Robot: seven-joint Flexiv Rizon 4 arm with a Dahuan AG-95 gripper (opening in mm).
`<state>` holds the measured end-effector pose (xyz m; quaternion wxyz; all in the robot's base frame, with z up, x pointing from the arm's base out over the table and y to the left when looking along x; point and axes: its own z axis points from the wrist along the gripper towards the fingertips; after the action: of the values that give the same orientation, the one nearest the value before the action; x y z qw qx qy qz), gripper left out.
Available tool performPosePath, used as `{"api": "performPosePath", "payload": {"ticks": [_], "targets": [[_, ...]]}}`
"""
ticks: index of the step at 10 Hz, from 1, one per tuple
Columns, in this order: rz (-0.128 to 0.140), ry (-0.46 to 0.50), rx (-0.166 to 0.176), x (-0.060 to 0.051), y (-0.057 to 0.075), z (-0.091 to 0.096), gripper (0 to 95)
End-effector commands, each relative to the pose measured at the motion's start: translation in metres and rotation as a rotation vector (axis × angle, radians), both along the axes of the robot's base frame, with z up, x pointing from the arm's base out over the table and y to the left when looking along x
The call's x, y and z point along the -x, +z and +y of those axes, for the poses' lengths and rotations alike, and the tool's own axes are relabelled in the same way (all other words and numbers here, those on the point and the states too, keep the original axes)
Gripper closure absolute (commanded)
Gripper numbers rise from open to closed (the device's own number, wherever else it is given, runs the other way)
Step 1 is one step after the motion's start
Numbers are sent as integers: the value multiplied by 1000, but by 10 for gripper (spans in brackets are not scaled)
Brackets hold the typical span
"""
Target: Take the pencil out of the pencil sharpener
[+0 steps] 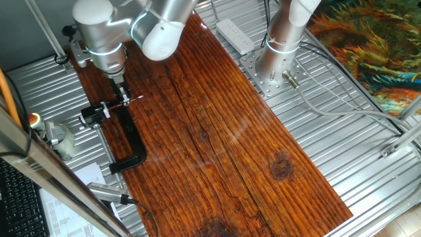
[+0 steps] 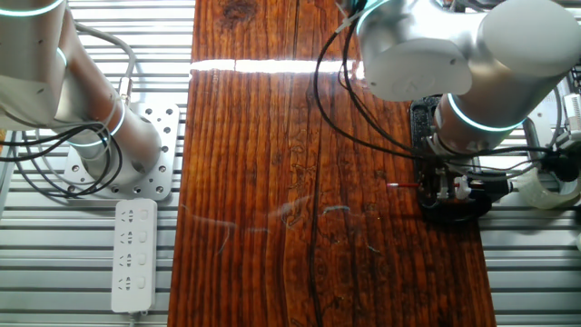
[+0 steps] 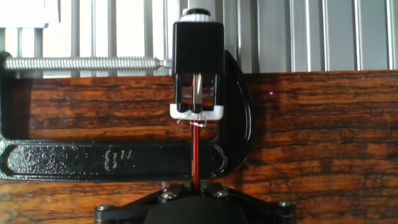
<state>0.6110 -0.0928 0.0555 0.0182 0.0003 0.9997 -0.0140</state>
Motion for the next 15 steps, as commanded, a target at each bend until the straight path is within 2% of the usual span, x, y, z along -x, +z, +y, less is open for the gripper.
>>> {"api": "performPosePath", "payload": {"ticks": [1,10,15], "targets": [[0,1,0,3,0,1,950],[16,24,0,27,5,3,950],[23,22,-1,36,7,4,950]]}}
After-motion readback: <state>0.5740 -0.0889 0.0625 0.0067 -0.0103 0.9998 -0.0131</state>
